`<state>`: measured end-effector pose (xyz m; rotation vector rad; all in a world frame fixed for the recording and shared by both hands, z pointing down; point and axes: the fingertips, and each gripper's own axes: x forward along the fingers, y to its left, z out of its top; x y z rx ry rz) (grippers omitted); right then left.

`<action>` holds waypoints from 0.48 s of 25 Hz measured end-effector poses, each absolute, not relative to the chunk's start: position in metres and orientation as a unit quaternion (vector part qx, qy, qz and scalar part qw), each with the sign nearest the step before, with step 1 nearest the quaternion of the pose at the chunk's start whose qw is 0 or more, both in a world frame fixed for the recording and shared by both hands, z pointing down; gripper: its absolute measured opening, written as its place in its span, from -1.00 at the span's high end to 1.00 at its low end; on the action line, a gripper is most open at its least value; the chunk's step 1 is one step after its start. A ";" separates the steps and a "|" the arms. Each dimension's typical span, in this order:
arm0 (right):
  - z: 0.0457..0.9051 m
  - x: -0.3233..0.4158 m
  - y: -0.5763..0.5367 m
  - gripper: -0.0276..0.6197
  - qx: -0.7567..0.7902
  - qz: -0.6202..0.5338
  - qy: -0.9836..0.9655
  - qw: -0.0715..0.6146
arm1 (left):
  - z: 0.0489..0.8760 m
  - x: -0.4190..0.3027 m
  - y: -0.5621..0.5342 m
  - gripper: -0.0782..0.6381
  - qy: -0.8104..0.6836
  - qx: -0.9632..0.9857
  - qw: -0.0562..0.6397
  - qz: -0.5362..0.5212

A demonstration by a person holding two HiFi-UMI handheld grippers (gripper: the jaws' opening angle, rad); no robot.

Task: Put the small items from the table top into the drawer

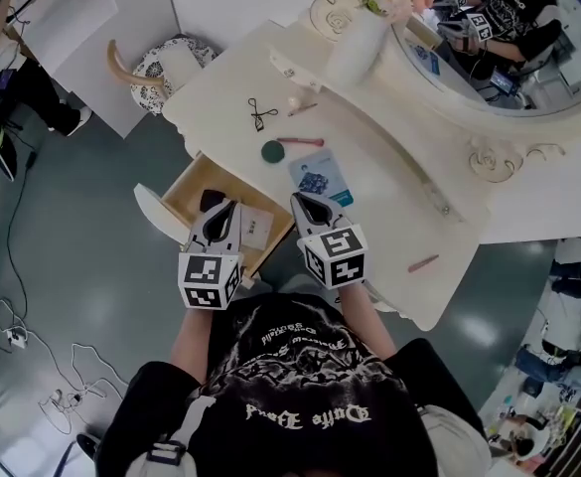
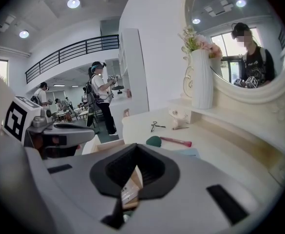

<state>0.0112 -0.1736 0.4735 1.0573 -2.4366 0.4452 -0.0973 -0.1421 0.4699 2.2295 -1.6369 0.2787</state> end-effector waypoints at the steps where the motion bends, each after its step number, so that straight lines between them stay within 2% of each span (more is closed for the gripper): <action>1: 0.474 0.010 -0.174 0.88 0.382 0.161 -0.882 0.223 | 0.470 -0.098 -0.142 0.74 -0.580 0.789 0.180 0.099; 12: 0.477 0.005 -0.172 0.89 0.383 0.158 -0.882 0.227 | 0.471 -0.104 -0.140 0.74 -0.581 0.786 0.182 0.106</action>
